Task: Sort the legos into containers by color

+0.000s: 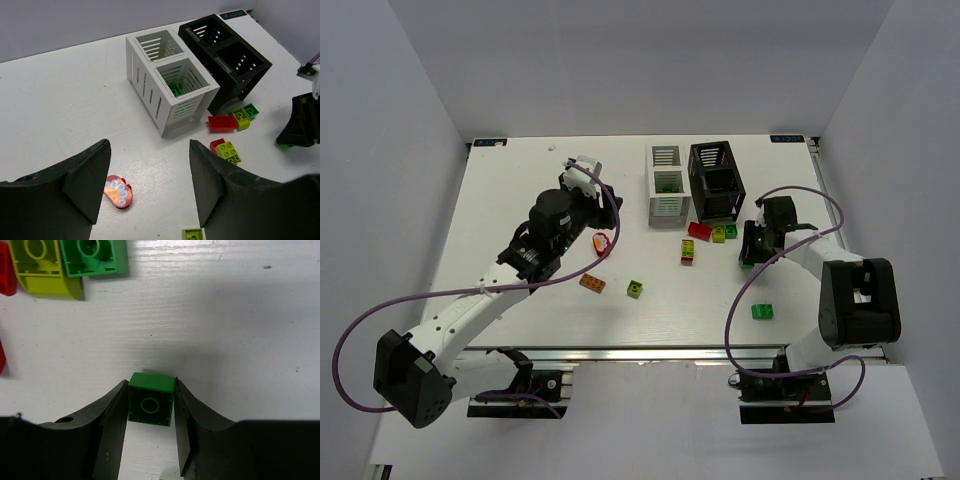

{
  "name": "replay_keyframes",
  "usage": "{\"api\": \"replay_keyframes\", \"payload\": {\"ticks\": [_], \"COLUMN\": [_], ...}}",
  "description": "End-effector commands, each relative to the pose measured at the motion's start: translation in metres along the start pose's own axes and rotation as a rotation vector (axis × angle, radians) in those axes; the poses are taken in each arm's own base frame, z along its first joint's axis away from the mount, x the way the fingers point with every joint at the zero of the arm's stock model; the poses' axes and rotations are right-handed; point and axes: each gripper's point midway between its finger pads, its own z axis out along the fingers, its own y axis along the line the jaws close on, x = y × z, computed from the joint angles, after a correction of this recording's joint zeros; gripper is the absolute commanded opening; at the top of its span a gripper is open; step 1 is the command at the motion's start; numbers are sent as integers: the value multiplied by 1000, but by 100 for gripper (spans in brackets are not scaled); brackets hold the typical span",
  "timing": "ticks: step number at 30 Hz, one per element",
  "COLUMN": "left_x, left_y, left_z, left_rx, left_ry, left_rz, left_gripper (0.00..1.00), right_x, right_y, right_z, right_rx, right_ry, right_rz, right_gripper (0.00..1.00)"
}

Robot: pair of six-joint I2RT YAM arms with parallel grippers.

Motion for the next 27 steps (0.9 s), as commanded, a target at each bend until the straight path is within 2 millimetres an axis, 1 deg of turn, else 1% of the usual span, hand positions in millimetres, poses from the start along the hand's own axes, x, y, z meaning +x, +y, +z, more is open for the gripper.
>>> {"api": "replay_keyframes", "payload": {"ticks": [1, 3, 4, 5, 10, 11, 13, 15, 17, 19, 20, 21, 22, 23, 24, 25, 26, 27], "left_x": [-4, -3, -4, -5, -8, -9, -12, -12, -12, -11, -12, -10, -10, -11, -11, -11, -12, -13], "left_y": [4, 7, 7, 7, 6, 6, 6, 6, 5, 5, 5, 6, 6, 6, 7, 8, 8, 10], "left_z": [-6, -6, -6, -7, -9, -10, -11, -12, -12, -12, -12, -11, -11, -12, -12, -12, -12, -13], "left_rx": [-16, -29, -29, -27, -23, -21, -20, -17, -17, -15, -15, -17, -17, -17, -22, -26, -28, -35], "left_ry": [-23, -21, -24, -25, -37, -42, -49, -50, -52, -50, -50, -47, -46, -49, -49, -50, -51, -53], "left_rz": [18, 26, 27, 27, 26, 26, 26, 26, 26, 26, 29, 29, 31, 32, 34, 34, 35, 39], "left_gripper": [73, 73, 73, 73, 73, 73, 73, 73, 73, 73, 73, 73, 73, 73, 73, 73, 73, 73], "right_x": [-14, -17, -18, -18, -22, -22, -23, -26, -32, -37, -39, -36, -43, -45, -42, -55, -59, -60], "right_y": [8, 11, 16, 15, 39, 49, 57, 74, 85, 102, 111, 126, 136, 145, 160, 172, 182, 198], "right_z": [-14, -18, -20, -21, -35, -42, -49, -63, -75, -86, -95, -100, -108, -114, -120, -133, -135, -140], "right_rx": [-43, -65, -92, -92, -234, -299, -350, -433, -464, -496, -516, -542, -553, -568, -596, -608, -622, -649], "right_ry": [-75, -89, -93, -91, -98, -110, -122, -154, -192, -239, -270, -282, -315, -327, -329, -367, -368, -372], "right_rz": [-28, -44, -64, -76, -168, -227, -276, -365, -433, -527, -569, -623, -671, -705, -748, -776, -796, -831], "right_gripper": [17, 9, 2, 0, 0, 0, 0, 0, 0, 0, 0, 0, 0, 0, 0, 0, 0, 0]}}
